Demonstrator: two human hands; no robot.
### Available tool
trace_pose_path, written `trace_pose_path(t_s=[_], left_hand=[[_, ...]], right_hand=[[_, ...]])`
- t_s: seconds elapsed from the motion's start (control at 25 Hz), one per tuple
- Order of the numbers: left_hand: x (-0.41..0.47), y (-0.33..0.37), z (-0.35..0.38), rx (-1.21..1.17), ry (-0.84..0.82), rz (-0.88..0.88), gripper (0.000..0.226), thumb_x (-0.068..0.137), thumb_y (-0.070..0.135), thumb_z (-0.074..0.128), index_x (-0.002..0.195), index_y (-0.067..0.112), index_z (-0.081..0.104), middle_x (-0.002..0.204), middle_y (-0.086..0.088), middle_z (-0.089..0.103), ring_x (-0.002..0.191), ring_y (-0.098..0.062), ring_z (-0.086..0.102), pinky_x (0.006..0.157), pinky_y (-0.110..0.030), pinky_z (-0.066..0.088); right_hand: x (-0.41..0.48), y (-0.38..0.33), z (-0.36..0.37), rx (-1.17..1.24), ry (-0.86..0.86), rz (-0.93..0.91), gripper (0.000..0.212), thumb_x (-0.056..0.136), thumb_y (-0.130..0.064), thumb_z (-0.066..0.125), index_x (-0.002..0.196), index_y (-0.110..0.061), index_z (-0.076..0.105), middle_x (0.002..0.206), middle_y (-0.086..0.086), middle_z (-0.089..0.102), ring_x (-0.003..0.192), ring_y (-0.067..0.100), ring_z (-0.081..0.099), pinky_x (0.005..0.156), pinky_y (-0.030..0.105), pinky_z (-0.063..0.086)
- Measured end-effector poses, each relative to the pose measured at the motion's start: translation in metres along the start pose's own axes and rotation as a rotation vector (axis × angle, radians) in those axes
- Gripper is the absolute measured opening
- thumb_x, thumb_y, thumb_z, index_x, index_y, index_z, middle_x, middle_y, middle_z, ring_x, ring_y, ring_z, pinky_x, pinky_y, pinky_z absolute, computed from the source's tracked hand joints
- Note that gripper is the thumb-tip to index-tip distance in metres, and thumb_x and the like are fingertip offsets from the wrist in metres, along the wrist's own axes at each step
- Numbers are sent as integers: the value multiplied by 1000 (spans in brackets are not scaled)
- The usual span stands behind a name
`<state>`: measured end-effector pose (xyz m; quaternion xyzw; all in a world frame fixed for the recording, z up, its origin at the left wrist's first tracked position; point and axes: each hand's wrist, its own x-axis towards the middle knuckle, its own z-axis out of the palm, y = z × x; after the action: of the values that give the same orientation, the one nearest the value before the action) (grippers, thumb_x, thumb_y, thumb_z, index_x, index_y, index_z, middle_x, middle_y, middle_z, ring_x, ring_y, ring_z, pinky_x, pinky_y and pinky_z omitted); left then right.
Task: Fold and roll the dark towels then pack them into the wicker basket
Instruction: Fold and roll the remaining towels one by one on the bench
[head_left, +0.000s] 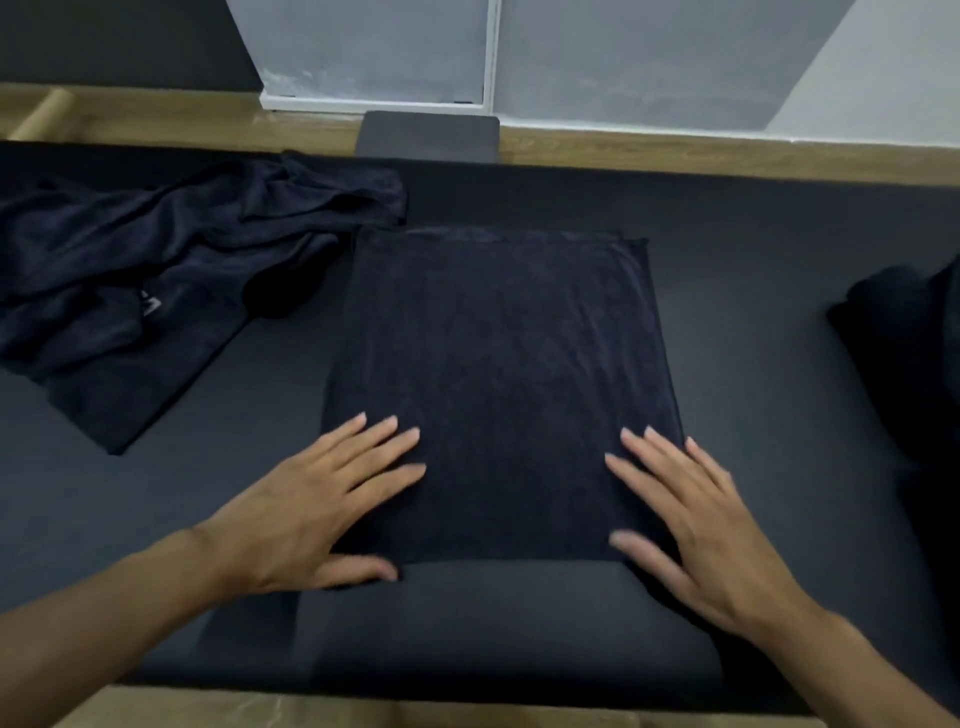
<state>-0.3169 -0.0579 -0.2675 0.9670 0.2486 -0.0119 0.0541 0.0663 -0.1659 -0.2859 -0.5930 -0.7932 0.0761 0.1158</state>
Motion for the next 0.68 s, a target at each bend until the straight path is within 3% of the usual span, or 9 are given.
trace_pose_path(t_s=[0.08,0.16,0.28,0.32,0.4,0.48,0.6,0.68], left_hand=[[-18,-2,-5,22,74,90,52,92,53,54,121,13,68,144,-13,52,136,-29,47,111,-43,34],[-22,-6,-10,-5,153,79,27,85,35,58,98,18,74,122,-7,69,113,-22,65,97,-37,47],[3,-11,-39,-284,321,-282,24,79,37,55,93,25,70,82,12,70,72,-1,63,71,-20,54],[14,-19,-51,-368,398,-416,24,80,38,57,92,23,72,75,15,67,68,1,60,68,-12,49],[37,-45,-74,-438,474,-649,13,81,33,74,87,21,75,72,10,69,65,-5,60,61,-15,44],[60,-74,-92,-465,475,-811,12,79,29,80,85,23,74,69,-1,68,58,-9,56,56,-20,42],[101,-113,-100,-665,516,-963,9,88,16,73,97,14,71,69,-11,67,42,-6,59,46,-11,45],[131,-135,-96,-920,619,-1084,12,92,2,64,104,4,65,74,-14,65,41,-7,63,45,-19,55]], right_hand=[[-19,-1,-9,-53,-30,-85,56,95,-57,47,137,-22,56,150,-1,45,141,18,39,114,43,29],[-20,2,-16,-92,36,-142,38,101,-44,39,117,-25,67,127,-5,65,118,15,59,97,37,38],[9,8,-39,52,149,-22,22,94,-29,48,107,-26,66,95,-10,69,88,7,60,85,17,38],[25,11,-52,142,178,62,19,93,-26,54,106,-22,68,95,-9,69,89,6,60,86,9,37],[65,22,-75,291,235,209,16,92,-15,66,106,-18,70,99,-10,69,95,2,61,86,3,37],[111,37,-91,382,264,307,22,88,-8,70,106,-21,70,100,-8,70,95,1,63,89,13,45],[176,58,-102,457,297,415,17,86,-12,72,101,-22,71,98,-2,72,93,11,67,90,33,54],[213,74,-99,496,285,519,16,88,-11,69,102,-19,70,103,3,72,93,15,67,85,32,55]])
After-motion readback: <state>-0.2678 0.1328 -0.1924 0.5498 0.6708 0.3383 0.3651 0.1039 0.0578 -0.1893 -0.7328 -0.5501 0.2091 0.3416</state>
